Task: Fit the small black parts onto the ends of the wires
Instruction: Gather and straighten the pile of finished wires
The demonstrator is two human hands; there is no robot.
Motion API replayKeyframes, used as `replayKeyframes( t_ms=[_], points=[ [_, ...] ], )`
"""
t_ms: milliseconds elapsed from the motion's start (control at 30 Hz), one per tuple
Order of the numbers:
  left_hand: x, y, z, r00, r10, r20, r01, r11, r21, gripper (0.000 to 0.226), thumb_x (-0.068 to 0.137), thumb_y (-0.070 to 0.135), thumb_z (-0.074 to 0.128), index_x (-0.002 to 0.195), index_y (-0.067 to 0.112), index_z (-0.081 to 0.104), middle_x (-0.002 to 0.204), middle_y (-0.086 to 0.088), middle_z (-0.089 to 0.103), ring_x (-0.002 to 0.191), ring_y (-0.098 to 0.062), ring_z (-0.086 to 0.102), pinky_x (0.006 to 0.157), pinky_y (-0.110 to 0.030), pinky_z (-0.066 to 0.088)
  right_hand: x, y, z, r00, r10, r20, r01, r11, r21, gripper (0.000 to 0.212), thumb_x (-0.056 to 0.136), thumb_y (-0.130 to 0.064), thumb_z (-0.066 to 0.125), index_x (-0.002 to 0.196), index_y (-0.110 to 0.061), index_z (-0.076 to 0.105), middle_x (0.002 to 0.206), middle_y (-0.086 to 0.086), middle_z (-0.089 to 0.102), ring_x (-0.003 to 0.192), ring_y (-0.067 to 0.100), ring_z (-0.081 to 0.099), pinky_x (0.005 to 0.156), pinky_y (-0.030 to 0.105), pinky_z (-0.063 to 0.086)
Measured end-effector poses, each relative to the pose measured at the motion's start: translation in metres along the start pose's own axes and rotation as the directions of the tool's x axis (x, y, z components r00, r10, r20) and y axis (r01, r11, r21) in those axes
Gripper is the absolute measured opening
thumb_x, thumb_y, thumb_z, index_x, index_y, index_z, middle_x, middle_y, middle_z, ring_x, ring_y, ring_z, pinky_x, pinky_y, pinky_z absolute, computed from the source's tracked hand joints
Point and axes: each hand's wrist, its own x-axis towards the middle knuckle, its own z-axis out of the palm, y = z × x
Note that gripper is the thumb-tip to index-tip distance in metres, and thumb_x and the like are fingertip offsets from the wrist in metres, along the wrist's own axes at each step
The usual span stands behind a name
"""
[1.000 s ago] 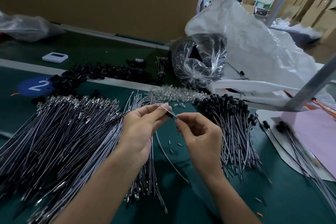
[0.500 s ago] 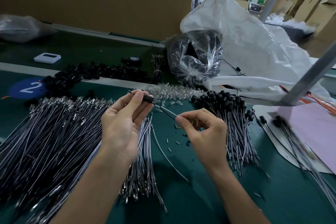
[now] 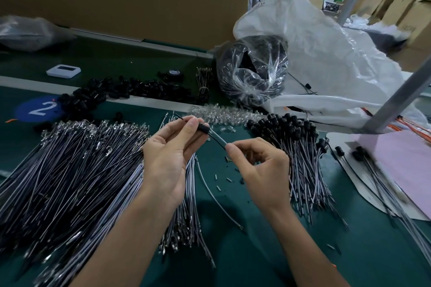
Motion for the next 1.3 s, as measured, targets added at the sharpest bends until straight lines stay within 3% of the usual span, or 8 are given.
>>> replayKeyframes(
  t_ms=[267,567,767,1033,1300],
  points=[
    [0.002,-0.003,-0.002,1.000,0.018,-0.012,-0.018,0.999,0.051,0.017,0.067,0.013,0.072,0.083,0.008,0.071,0.081,-0.008,0.075,0.078,-0.017,0.073,0.069,-0.021,0.057,-0.002,0.000,0.002,0.996,-0.020,0.081,0.019,1.000,0.020,0.010,0.088,-0.015,0.071,0.080,-0.010,0.075,0.069,-0.005,0.064,0.061,0.009,0.054,0.058,0.017,0.039],
    [-0.001,-0.008,0.002,1.000,-0.001,0.019,0.000,0.999,0.054,0.024,0.066,0.013,0.072,0.088,0.003,0.070,0.081,-0.010,0.075,0.078,-0.018,0.073,0.069,-0.022,0.058,-0.002,0.000,0.003,1.000,-0.008,0.008,0.008,0.998,0.057,0.009,0.082,-0.009,0.077,0.078,-0.016,0.072,0.072,-0.004,0.065,0.060,0.012,0.057,0.056,0.018,0.043],
    [-0.003,-0.011,0.003,0.999,-0.009,0.041,0.007,0.999,0.050,0.035,0.064,0.014,0.073,0.097,0.002,0.067,0.081,-0.010,0.076,0.076,-0.017,0.074,0.068,-0.021,0.059,-0.002,0.003,0.005,1.000,-0.008,0.006,0.008,1.000,0.013,0.010,0.089,-0.014,0.070,0.080,-0.014,0.073,0.070,0.000,0.067,0.059,0.015,0.057,0.054,0.020,0.044],
    [-0.002,-0.013,0.001,0.997,0.001,0.075,-0.007,0.997,0.082,0.042,0.062,0.015,0.076,0.101,0.003,0.064,0.083,-0.010,0.076,0.078,-0.017,0.074,0.071,-0.021,0.058,0.001,0.001,0.000,0.997,-0.030,-0.066,0.027,0.999,-0.039,0.008,0.082,-0.005,0.076,0.085,-0.013,0.076,0.072,-0.007,0.070,0.065,0.010,0.064,0.063,0.015,0.048],
    [-0.003,-0.015,0.003,0.995,0.001,0.095,-0.010,0.995,0.098,0.039,0.062,0.016,0.075,0.098,0.004,0.066,0.083,-0.009,0.076,0.077,-0.015,0.073,0.071,-0.021,0.058,0.000,0.003,0.003,0.996,-0.036,0.087,0.051,0.984,-0.173,0.010,0.095,-0.012,0.061,0.088,-0.009,0.067,0.074,-0.005,0.061,0.065,0.006,0.053,0.062,0.012,0.039]
  ],
)
